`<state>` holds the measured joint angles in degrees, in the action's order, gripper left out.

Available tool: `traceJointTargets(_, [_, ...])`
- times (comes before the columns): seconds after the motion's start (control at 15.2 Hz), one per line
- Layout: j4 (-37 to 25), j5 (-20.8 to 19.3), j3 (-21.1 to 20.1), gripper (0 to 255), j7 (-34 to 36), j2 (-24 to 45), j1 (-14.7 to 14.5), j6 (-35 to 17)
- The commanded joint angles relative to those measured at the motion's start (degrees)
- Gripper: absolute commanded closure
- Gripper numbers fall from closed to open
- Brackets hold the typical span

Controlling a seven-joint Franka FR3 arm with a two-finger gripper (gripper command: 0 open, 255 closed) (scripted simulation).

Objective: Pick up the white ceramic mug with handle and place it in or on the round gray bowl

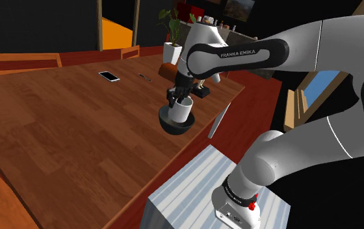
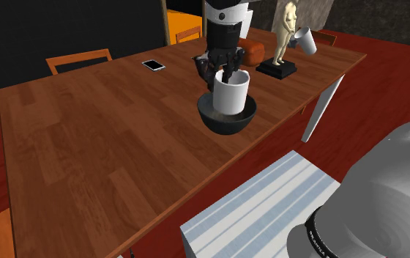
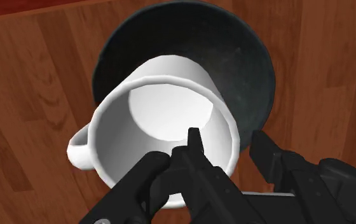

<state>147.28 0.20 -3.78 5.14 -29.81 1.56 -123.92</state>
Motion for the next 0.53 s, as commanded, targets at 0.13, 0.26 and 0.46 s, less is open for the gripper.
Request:
traceJointTargets(0.13, [0.0,0.0,0.0,0,0.0,0.0,0.0,0.0])
traceJointTargets(0.26, [0.0,0.0,0.0,0,0.0,0.0,0.0,0.0])
traceJointTargets(0.46, [-4.0,0.1,0.1,0,-0.1,-2.5,-0.1,6.5])
